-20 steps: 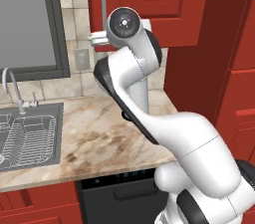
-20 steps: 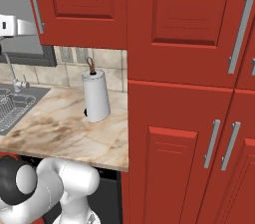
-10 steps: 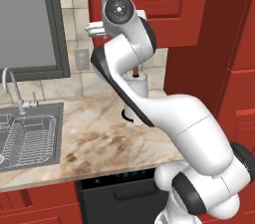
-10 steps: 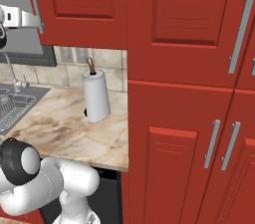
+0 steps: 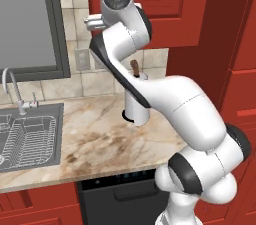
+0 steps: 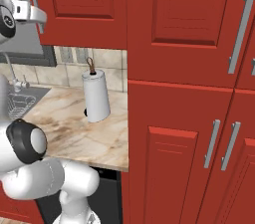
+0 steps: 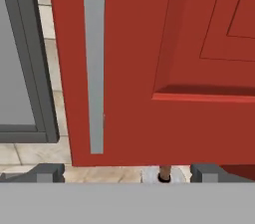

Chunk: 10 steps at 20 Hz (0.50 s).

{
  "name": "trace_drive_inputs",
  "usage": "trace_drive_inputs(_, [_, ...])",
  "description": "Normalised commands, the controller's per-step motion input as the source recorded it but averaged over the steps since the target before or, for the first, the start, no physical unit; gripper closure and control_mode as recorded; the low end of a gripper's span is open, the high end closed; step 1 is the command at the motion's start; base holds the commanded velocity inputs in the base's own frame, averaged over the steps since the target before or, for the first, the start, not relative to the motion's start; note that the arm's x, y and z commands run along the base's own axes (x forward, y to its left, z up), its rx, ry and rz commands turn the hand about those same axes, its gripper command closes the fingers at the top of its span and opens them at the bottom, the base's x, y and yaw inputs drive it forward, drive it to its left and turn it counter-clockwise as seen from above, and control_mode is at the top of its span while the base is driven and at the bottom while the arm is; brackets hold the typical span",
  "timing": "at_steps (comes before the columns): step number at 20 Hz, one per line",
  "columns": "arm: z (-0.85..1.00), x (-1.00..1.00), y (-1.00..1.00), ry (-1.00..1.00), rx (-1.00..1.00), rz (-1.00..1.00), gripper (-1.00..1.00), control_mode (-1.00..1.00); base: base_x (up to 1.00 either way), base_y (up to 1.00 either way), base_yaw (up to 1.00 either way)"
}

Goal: Open the cabinet, pick the kettle from the cabinet, and place it in the sink.

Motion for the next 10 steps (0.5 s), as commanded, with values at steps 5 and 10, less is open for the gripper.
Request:
trace_drive_inputs(5, [0.03,0.4,0.07,0.05,0.01,0.0,-1.0,-1.0,0.0,0.0,0.0])
trace_drive_inputs(10, [-0.02,0.34,0.1,0.0,0.0,0.0,-1.0,-1.0,0.0,0.0,0.0])
